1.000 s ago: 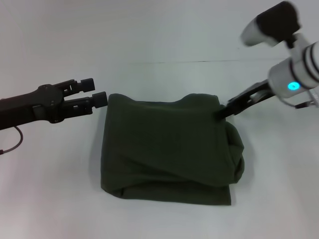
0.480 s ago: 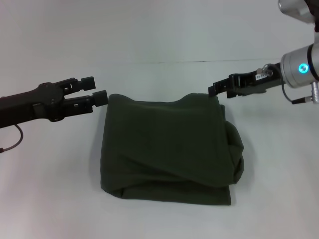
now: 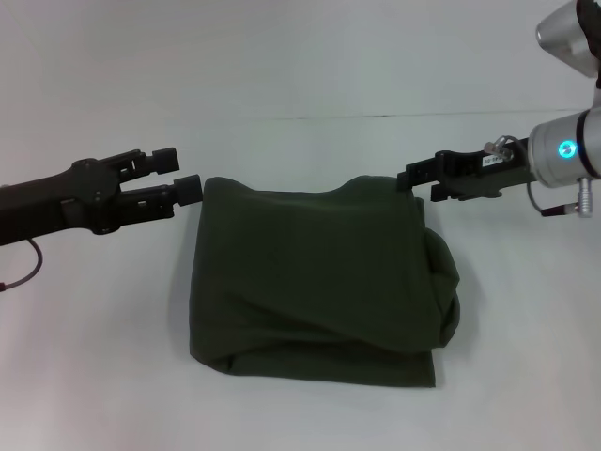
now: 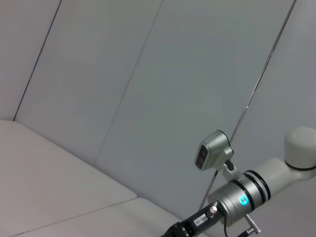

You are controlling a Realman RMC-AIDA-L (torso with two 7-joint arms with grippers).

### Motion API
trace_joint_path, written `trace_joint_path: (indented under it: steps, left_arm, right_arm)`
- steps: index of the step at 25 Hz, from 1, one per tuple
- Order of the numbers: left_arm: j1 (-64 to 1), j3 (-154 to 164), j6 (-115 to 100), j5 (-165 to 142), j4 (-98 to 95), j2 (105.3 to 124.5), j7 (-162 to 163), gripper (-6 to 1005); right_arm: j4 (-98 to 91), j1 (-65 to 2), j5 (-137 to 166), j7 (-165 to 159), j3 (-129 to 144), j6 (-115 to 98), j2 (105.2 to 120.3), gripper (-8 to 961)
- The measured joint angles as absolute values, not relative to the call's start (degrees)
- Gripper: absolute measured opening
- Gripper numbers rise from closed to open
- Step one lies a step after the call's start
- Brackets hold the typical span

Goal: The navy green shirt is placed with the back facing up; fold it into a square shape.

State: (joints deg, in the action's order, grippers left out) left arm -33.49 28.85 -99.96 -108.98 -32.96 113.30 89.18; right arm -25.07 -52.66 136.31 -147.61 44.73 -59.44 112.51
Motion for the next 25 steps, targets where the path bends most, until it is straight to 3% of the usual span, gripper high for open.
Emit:
trace_joint_path:
  steps: [9,17,25]
  left_arm:
    - [-33.18,28.76,-100.84,-108.98,-32.95,113.26,88.18,891]
    - [-33.14,28.74,-100.91,-108.98,-32.95,113.37,86.89,891]
    - [-33.36,28.83,-101.00,-108.98,-32.95,113.37,86.45,891]
  right_arm:
    - [-23.79,-52.58,134.07,-147.64,43.39,-54.76,115.06,678]
    - [-22.26,-52.79,130.51,-147.73,42.80,-52.93,115.62,675]
    - [-22.90,-48.48,109.10,-132.62,42.80,-49.60,116.46,596]
